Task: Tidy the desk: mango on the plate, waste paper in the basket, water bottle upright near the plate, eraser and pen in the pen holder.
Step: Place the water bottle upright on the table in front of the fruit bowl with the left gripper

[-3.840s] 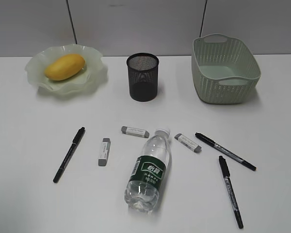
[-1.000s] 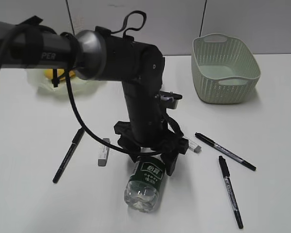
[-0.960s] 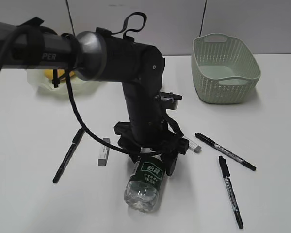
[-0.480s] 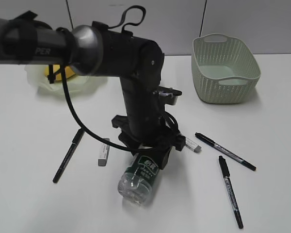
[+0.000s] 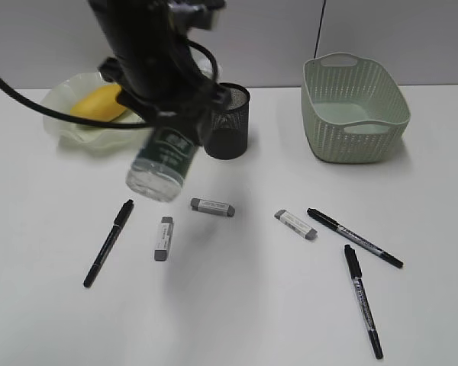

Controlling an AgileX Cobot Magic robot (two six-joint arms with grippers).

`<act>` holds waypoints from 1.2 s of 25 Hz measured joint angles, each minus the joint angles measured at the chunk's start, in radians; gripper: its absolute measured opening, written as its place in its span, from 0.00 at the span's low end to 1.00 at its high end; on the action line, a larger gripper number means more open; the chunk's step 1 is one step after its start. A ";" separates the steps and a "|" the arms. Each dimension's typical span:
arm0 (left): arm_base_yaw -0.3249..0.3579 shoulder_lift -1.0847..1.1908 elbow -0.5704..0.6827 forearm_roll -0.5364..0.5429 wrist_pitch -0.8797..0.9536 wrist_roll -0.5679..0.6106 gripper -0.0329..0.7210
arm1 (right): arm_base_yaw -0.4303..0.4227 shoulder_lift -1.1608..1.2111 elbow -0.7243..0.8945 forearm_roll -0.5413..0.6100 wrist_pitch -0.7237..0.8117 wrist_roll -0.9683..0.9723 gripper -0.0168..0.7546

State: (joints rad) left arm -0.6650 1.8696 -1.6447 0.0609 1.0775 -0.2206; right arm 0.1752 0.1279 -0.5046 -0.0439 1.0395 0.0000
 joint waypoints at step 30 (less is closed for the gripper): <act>0.584 -0.110 1.193 0.028 -2.206 0.156 0.70 | 0.000 0.000 0.000 0.000 0.000 0.000 0.70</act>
State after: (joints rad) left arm -0.0805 1.7591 -0.4518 0.0887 -1.1289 -0.0649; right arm 0.1752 0.1279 -0.5046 -0.0439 1.0395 0.0000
